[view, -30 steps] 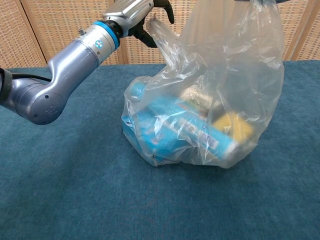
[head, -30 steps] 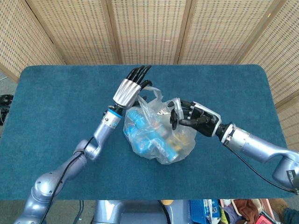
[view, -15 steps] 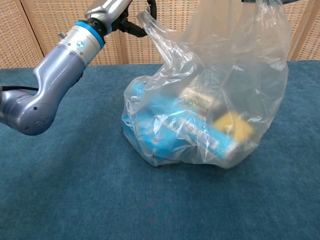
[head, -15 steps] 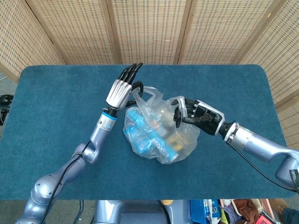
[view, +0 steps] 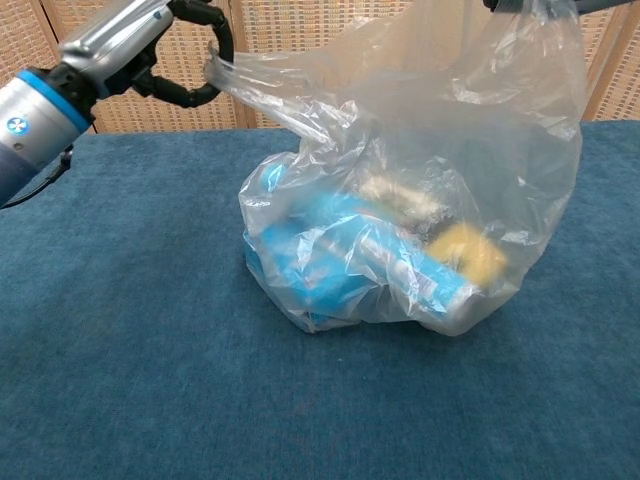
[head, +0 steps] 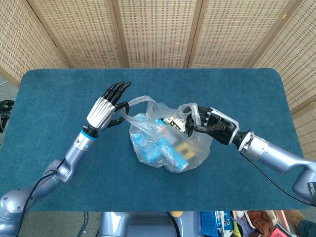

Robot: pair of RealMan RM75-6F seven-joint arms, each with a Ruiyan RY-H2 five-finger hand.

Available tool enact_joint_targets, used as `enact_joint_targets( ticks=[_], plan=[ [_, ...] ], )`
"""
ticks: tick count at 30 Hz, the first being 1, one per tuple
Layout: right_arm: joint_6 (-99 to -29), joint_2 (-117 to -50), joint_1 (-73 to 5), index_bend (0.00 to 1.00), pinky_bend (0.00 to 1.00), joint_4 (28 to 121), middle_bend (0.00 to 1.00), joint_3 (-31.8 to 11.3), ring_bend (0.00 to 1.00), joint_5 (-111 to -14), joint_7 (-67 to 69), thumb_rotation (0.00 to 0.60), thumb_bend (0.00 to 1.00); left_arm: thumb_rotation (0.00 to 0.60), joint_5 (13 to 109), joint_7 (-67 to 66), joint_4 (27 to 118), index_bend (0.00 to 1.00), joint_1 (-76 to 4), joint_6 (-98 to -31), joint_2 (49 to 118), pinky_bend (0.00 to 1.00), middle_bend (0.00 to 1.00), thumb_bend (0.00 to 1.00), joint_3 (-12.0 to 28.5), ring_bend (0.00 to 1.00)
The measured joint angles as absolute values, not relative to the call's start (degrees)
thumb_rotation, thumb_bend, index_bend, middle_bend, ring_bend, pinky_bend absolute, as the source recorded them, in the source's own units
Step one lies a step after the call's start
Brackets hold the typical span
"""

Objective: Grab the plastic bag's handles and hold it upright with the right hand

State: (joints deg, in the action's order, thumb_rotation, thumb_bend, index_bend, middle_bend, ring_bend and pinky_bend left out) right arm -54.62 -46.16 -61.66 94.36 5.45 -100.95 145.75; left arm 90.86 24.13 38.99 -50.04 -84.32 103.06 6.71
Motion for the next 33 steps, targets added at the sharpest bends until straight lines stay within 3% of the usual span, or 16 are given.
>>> enact_joint_targets(
  ticks=[11, 17, 25, 33],
  plan=[
    [-54.91, -46.06, -61.08, 0.37, 0.50, 95.33, 0.58, 5.30, 0.47, -100.71, 144.46, 0.600, 0.00, 0.600, 97.04, 19.99, 49.05, 0.73, -42.25, -89.03, 95.64, 0.09, 0.04, 0.47, -0.93, 0.01],
    [-55.02, -46.13, -60.77, 0.37, 0.50, 95.79, 0.58, 5.20, 0.47, -100.59, 143.92, 0.600, 0.00, 0.600, 99.78, 19.06, 50.68, 0.72, -40.39, -92.01, 93.26, 0.09, 0.04, 0.46, -2.48, 0.01],
    [-55.27, -45.84, -60.48, 0.38, 0.50, 95.66, 0.58, 5.18, 0.47, -100.68, 143.71, 0.600, 0.00, 0.600, 101.55, 16.47, 49.91, 0.64, -39.82, -96.94, 91.29, 0.09, 0.03, 0.46, -0.95, 0.00],
    [-56.24, -45.89, -59.84, 0.37, 0.50, 94.83, 0.58, 5.16, 0.47, -100.87, 144.44, 0.600, 0.00, 0.600, 101.59, 15.35, 46.71, 0.62, -42.99, -97.35, 96.46, 0.09, 0.03, 0.46, 2.68, 0.00]
  ],
)
